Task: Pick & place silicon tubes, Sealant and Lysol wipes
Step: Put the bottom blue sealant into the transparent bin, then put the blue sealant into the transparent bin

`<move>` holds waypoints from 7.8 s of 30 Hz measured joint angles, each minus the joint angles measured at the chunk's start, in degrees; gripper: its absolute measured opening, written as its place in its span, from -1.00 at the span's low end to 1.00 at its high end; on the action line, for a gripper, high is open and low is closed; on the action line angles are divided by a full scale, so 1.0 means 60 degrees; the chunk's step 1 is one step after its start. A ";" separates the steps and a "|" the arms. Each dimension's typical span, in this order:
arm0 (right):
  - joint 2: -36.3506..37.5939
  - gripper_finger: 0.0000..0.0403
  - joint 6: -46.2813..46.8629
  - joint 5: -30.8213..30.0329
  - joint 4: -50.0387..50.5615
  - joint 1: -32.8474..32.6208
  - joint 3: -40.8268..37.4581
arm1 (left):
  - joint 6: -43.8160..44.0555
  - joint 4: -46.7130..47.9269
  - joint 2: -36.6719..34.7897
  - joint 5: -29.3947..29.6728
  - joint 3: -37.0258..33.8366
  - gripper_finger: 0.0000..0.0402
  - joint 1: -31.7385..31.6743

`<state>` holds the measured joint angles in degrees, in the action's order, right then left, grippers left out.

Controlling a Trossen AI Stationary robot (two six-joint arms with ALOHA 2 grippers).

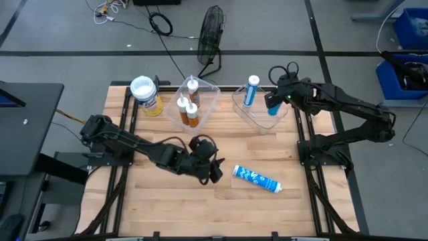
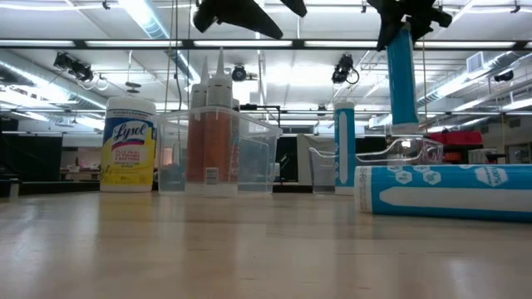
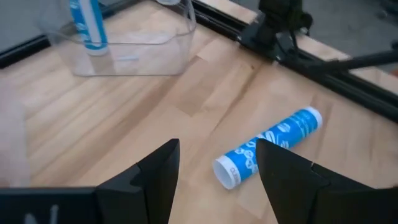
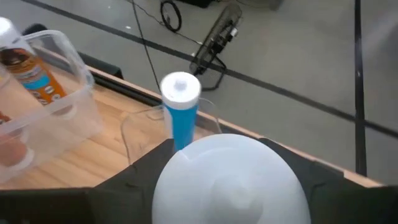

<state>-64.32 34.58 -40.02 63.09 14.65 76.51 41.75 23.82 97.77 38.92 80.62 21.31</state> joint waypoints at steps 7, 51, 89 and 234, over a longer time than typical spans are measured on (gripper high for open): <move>-0.0030 0.09 0.0143 0.0216 0.0021 0.0470 0.0000 | -0.1247 -0.0013 -0.0013 -0.1061 -0.0004 0.07 -0.0318; -0.0031 0.12 -0.0370 0.1104 -0.5783 0.2969 -0.4570 | -0.2078 -0.0005 -0.0028 -0.1133 0.0000 0.07 -0.1175; -0.0031 0.40 -0.0851 0.2356 -0.6365 0.3160 -0.4652 | -0.2176 -0.0001 -0.0028 -0.1060 0.0007 0.07 -0.1186; -0.4482 0.06 0.4799 0.6266 -0.3782 -0.8963 -0.4543 | -0.5108 -0.1102 0.1438 -0.5189 0.0007 0.44 -0.0942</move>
<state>-91.22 63.37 -2.43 40.40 -39.13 49.25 11.10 17.21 106.40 7.78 80.66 15.66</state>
